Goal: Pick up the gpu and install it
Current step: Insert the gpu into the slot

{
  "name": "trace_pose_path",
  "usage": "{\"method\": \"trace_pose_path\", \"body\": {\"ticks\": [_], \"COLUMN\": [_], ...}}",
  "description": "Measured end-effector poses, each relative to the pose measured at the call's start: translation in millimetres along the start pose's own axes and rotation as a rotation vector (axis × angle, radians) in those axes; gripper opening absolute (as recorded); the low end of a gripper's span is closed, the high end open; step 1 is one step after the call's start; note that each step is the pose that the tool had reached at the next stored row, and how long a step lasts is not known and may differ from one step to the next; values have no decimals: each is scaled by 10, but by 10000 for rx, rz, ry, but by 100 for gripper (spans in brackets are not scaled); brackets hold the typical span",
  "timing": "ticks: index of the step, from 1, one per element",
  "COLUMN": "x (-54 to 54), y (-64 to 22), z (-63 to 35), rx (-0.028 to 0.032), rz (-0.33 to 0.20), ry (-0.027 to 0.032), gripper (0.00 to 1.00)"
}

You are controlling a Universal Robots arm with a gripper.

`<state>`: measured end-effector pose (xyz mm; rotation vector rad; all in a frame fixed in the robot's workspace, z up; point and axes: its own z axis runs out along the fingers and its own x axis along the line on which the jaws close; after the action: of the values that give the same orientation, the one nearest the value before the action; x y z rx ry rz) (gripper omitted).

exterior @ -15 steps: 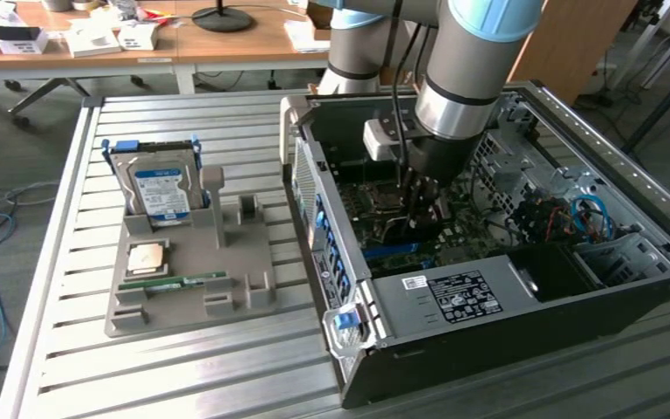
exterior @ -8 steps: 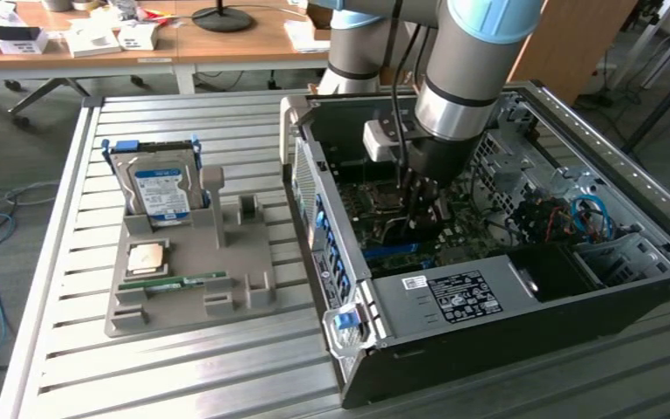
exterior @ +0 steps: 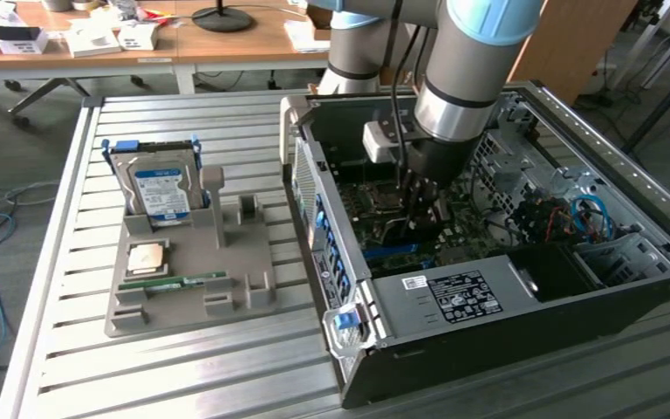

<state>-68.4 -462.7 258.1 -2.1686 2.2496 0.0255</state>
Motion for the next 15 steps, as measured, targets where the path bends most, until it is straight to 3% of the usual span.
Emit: {"method": "trace_pose_path", "body": {"ticks": [15], "x": [1], "y": [2], "z": [30], "rx": [0], "rz": [0], "ry": [0], "gripper": [26]}}
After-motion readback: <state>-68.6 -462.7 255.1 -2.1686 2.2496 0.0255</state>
